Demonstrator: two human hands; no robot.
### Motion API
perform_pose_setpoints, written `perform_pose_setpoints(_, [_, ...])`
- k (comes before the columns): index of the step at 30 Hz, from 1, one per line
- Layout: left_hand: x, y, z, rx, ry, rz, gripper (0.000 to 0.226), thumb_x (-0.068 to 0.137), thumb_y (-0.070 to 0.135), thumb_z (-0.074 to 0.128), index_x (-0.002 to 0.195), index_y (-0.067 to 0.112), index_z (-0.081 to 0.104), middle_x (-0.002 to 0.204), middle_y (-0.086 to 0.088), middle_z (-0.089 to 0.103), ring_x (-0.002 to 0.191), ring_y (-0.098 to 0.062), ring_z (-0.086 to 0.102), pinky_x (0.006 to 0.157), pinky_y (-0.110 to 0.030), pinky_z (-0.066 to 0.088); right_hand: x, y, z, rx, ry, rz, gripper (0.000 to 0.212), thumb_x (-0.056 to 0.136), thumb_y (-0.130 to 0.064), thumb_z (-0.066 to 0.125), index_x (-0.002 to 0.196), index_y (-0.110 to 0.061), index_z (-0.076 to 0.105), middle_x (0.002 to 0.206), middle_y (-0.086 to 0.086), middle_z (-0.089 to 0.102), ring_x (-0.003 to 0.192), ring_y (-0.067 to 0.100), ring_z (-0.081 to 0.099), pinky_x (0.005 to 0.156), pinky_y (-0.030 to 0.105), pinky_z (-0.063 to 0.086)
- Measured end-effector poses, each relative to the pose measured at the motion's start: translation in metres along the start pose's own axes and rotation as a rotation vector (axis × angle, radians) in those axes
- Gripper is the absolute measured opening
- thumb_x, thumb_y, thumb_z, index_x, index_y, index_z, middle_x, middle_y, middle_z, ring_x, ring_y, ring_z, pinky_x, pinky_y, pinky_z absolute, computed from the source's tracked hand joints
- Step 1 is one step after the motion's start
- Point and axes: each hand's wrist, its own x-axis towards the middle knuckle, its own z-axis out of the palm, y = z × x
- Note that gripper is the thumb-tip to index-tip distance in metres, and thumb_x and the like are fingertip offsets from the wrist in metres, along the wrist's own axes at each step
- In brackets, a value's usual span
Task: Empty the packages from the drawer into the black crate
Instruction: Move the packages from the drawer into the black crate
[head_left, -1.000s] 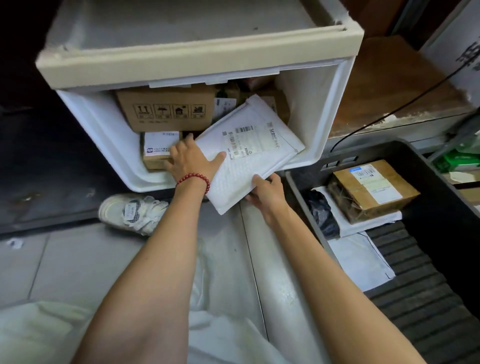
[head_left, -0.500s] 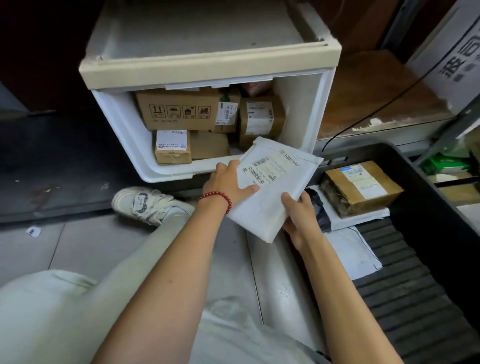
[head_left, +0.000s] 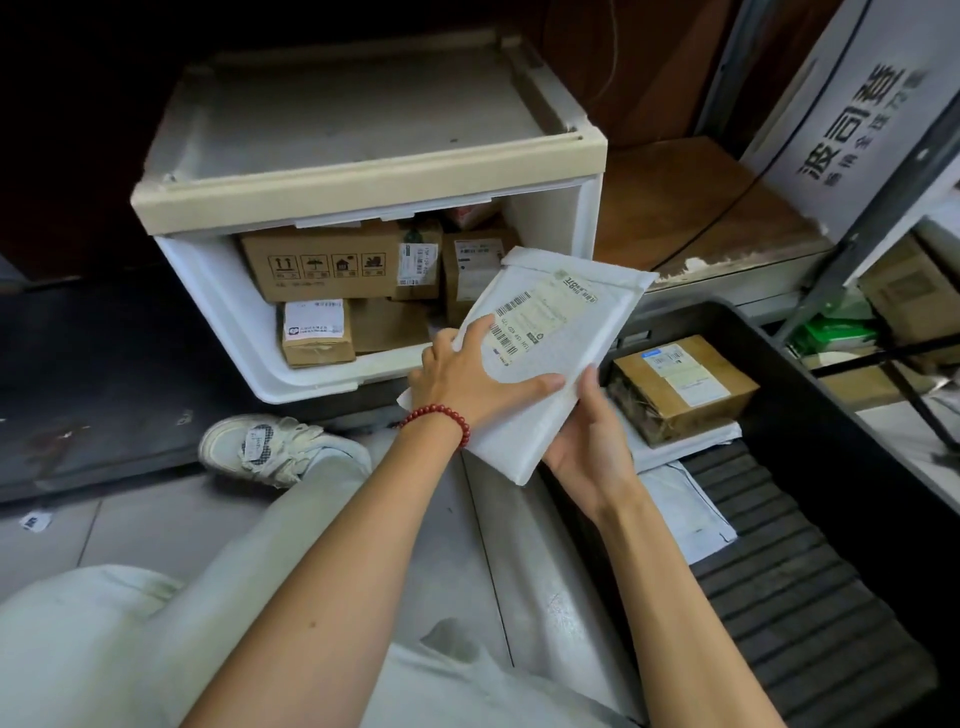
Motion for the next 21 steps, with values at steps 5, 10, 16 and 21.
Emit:
perform_pose_setpoints(5, [-0.006, 0.007, 0.003, -0.106, -0.087, -0.013, 0.115, 0.039, 0.095, 0.053, 0.139, 0.054, 0.017, 0.138, 0.004, 0.031, 0.130, -0.024, 0.035, 0.104, -0.050, 0.038, 0.004, 0.002, -0.006, 0.153, 0.018, 0.052, 0.059, 0.100, -0.051, 0.032, 0.147, -0.016, 0.040, 0.141, 0.012, 0.054, 0.132, 0.028, 0.050, 0.114, 0.049, 0.033])
perform_pose_setpoints(10, [-0.010, 0.013, 0.005, -0.199, -0.196, -0.027, 0.128, 0.031, 0.098, 0.054, 0.143, 0.054, 0.009, 0.139, 0.003, 0.032, 0.128, -0.025, 0.039, 0.103, -0.051, 0.040, 0.003, 0.006, 0.002, 0.078, -0.097, 0.036, 0.053, 0.099, -0.035, 0.047, 0.146, -0.013, 0.040, 0.143, 0.017, 0.050, 0.134, 0.033, 0.047, 0.112, 0.058, 0.032])
perform_pose_setpoints(16, [-0.015, 0.024, 0.006, -0.374, -0.327, 0.014, 0.125, 0.036, 0.092, 0.060, 0.145, 0.048, 0.017, 0.136, 0.008, 0.042, 0.119, -0.020, 0.048, 0.103, -0.047, 0.042, 0.001, 0.012, 0.019, 0.154, -0.097, 0.033, 0.093, 0.069, -0.058, 0.077, 0.144, -0.014, 0.044, 0.147, 0.020, 0.043, 0.136, 0.034, 0.042, 0.114, 0.054, 0.031])
perform_pose_setpoints(21, [-0.019, 0.030, 0.011, -0.438, -0.457, 0.083, 0.108, 0.046, 0.086, 0.061, 0.142, 0.048, 0.028, 0.134, 0.011, 0.048, 0.119, -0.015, 0.052, 0.106, -0.043, 0.040, 0.008, 0.009, 0.001, -0.074, 0.015, 0.050, 0.110, 0.004, -0.064, 0.088, 0.101, -0.019, 0.061, 0.096, -0.004, 0.068, 0.085, 0.008, 0.068, 0.076, 0.026, 0.055])
